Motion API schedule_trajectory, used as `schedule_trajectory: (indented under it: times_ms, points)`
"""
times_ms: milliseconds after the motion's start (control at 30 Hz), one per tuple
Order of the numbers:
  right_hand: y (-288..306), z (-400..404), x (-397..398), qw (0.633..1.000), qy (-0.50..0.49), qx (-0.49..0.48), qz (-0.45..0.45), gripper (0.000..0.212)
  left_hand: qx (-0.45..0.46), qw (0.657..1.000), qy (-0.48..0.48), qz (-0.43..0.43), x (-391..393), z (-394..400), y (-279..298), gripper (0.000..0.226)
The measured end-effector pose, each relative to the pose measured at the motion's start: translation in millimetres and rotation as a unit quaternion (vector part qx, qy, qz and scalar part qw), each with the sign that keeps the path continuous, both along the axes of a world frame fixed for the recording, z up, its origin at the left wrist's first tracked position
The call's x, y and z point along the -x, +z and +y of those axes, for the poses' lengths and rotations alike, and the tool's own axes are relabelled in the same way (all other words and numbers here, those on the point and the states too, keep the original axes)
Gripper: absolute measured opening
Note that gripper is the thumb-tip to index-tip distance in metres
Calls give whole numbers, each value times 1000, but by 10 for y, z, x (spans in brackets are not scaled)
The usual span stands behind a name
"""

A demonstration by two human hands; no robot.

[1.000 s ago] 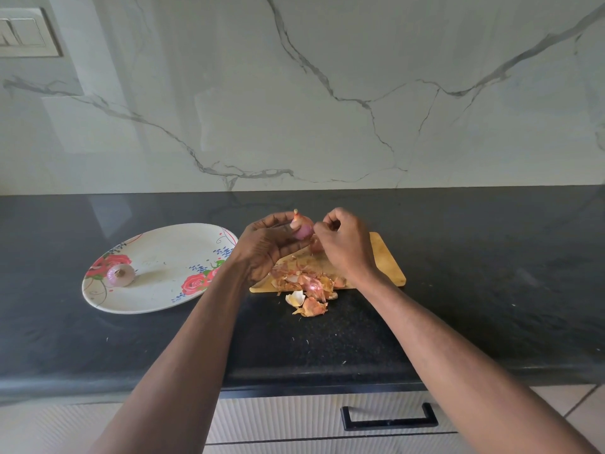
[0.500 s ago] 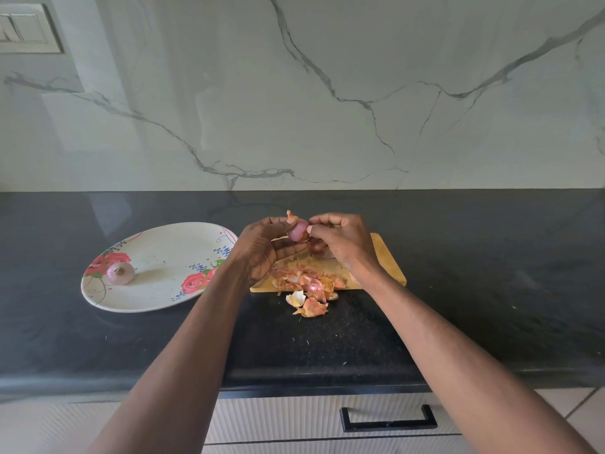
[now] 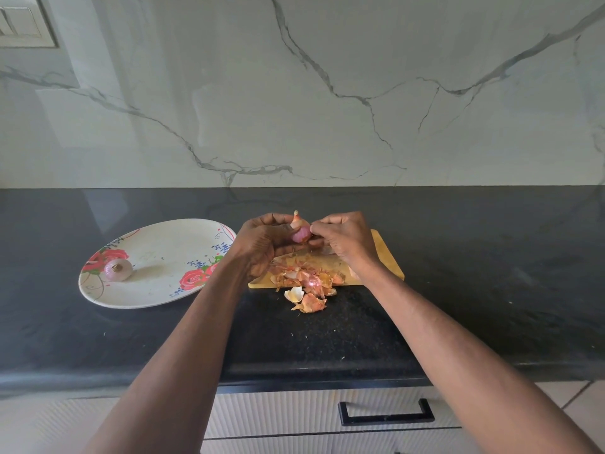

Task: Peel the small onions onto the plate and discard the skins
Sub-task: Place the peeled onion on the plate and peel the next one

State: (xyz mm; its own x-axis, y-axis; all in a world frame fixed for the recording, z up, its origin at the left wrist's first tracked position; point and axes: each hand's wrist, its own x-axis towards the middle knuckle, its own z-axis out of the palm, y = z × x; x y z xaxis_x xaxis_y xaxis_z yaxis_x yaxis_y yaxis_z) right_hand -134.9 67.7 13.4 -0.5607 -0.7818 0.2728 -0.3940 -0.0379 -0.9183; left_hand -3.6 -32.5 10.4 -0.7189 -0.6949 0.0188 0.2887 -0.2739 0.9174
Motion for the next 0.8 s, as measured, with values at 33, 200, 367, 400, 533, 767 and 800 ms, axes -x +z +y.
schedule_trajectory:
  times_ms: [33,200,367,400,533,767,800]
  points:
    - [7,10,-8,1000,-2,2,-5,11,1,1000,-1,-2,-2,-3,-2,23]
    - [8,15,-11,1000,-8,18,-17,10,-4,1000,4,-6,-4,-23,-12,25]
    - [40,38,-30,999,3,22,-26,21,-3,1000,13,-15,5,-17,-20,25]
    - [33,33,-28,1000,5,20,-23,23,-1,1000,13,-19,9,-17,-22,24]
    - [-1,12,-8,1000,-1,16,-26,25,-2,1000,11,-19,15,-27,-31,17]
    - [-34,-41,32,996,-34,23,-76,11,-3,1000,13,-8,25,-38,-38,14]
    - [-26,-39,36,995,-28,30,-92,12,-6,1000,20,-3,29,-46,-46,14]
